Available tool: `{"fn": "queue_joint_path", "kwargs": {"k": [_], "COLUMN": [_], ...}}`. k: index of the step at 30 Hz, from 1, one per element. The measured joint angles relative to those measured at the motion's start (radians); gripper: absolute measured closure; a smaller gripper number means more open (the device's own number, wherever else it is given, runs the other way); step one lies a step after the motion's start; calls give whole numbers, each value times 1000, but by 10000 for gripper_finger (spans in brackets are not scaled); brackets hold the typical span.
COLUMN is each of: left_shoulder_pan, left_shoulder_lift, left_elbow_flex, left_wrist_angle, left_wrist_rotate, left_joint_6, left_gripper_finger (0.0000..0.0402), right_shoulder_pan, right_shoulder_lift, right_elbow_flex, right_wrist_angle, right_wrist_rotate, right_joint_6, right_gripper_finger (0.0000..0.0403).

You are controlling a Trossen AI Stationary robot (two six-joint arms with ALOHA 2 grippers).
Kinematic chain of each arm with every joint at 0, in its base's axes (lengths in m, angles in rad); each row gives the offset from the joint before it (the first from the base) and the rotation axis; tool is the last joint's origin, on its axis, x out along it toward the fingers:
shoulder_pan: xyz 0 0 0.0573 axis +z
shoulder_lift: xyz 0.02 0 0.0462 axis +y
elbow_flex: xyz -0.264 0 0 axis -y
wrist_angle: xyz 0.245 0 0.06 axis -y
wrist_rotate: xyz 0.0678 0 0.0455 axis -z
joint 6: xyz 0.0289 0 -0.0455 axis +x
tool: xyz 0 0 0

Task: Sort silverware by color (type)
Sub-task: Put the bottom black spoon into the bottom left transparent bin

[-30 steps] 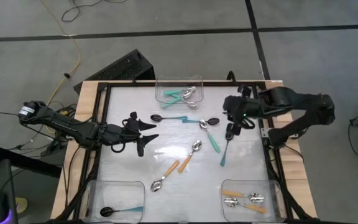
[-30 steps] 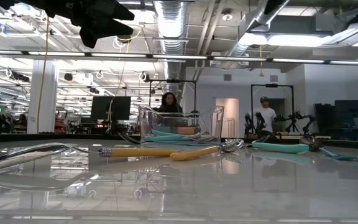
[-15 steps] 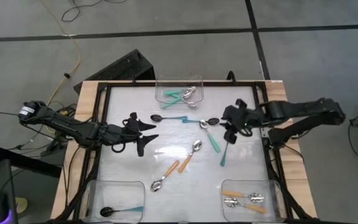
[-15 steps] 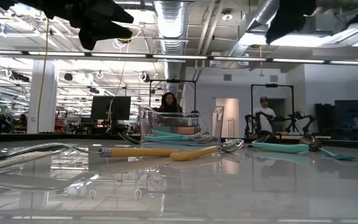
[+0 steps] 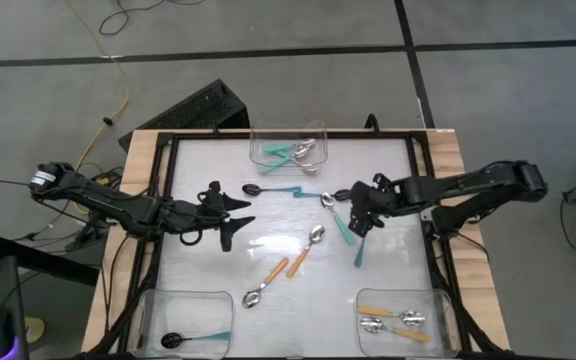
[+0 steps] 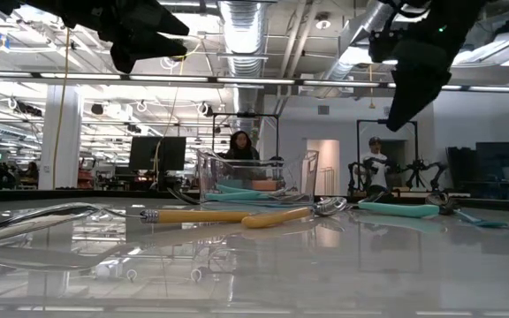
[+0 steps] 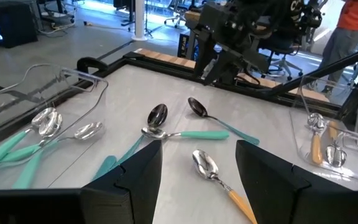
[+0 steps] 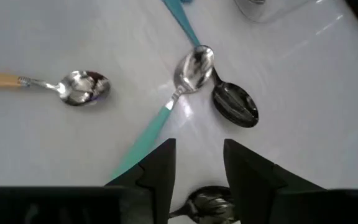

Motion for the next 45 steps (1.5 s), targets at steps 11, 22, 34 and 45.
{"fn": "queue_joint_path", "kwargs": {"k": [11,22,34,45], "left_shoulder_pan": [0,0,0,0], "left_shoulder_lift": [0,0,0,0], "left_elbow_flex": [0,0,0,0], "left_wrist_angle": [-24,-44,-58,-67], "left_wrist_rotate": [2,5,5,3], "left_joint_6": [-15,-15,-17,-10], "left_gripper_finger": [212,212,212,212], "right_shoulder_pan": [-11,-21,12,67], "right_shoulder_lift": [13,131,229,281], "right_elbow_flex": [0,0,-1,-5], "right_wrist_angle": [43,-78,-229,-207], "right_wrist_rotate": [-21,-40,-205,-250], "right_joint_6": [33,188,679,775], "right_gripper_finger": [162,159,158,158]}}
